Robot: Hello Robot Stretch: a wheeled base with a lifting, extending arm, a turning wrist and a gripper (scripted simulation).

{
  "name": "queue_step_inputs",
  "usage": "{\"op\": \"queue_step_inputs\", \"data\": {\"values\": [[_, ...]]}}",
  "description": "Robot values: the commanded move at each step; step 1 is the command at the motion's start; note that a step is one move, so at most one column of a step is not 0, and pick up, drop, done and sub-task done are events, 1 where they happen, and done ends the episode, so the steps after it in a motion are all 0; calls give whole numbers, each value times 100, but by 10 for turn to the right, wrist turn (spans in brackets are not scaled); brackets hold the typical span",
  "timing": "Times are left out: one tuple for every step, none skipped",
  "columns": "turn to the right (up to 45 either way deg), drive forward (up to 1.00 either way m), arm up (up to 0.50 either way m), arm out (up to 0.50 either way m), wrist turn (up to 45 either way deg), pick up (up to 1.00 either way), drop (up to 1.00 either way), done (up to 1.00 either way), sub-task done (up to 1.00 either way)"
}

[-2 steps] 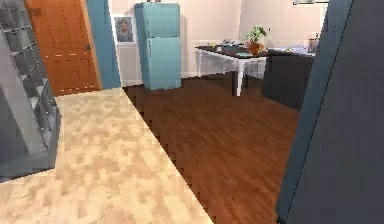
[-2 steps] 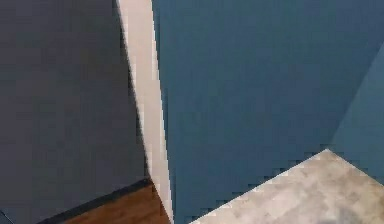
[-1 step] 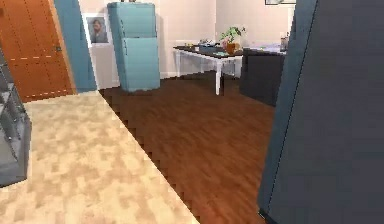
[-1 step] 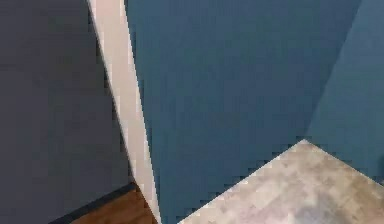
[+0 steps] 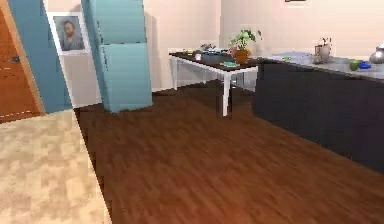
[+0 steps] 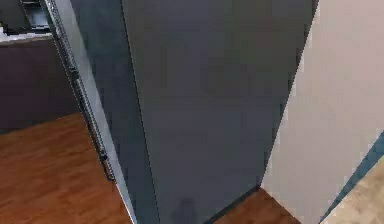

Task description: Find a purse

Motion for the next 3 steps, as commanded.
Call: {"op": "queue_step_inputs", "data": {"values": [[0,45,0,0,0,0,0,0,0],[450,0,0,0,0,0,0,0,0],[30,0,0,0,0,0,0,0,0]]}}
